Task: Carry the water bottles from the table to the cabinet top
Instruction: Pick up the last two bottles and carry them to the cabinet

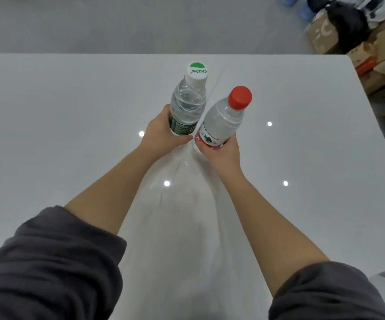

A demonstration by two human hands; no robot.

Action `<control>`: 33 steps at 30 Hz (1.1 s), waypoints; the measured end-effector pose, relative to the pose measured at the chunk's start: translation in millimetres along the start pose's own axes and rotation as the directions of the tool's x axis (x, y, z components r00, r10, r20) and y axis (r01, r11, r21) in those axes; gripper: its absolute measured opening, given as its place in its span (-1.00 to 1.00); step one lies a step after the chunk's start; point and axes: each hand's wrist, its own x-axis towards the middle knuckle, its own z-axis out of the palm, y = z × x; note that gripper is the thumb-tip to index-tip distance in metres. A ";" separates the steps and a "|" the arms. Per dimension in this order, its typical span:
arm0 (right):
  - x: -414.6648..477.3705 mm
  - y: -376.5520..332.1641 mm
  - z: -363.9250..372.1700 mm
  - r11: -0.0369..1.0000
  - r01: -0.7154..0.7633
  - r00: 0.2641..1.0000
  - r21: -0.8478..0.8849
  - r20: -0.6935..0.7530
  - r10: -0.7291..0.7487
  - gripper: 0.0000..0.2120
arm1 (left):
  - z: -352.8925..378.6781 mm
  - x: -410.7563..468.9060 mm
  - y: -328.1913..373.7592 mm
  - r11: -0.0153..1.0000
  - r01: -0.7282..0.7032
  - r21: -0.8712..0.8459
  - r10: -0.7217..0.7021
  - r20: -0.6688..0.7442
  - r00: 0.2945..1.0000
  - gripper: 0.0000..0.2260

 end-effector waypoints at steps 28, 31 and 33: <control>-154.8 64.0 -97.9 0.985 -0.142 0.977 0.101 -0.143 0.156 -0.56 | 66.4 -136.7 -0.9 0.992 0.041 0.120 -0.063 0.184 0.981 -0.57; -188.4 74.1 -137.4 0.978 -0.140 0.962 0.157 -0.213 0.172 -0.53 | 99.5 -166.4 14.8 0.994 0.032 0.104 -0.055 0.225 0.973 -0.61; -215.0 83.1 -165.2 0.973 -0.138 0.948 0.185 -0.259 0.184 -0.54 | 126.2 -190.7 27.1 0.997 0.017 0.072 -0.036 0.263 0.964 -0.61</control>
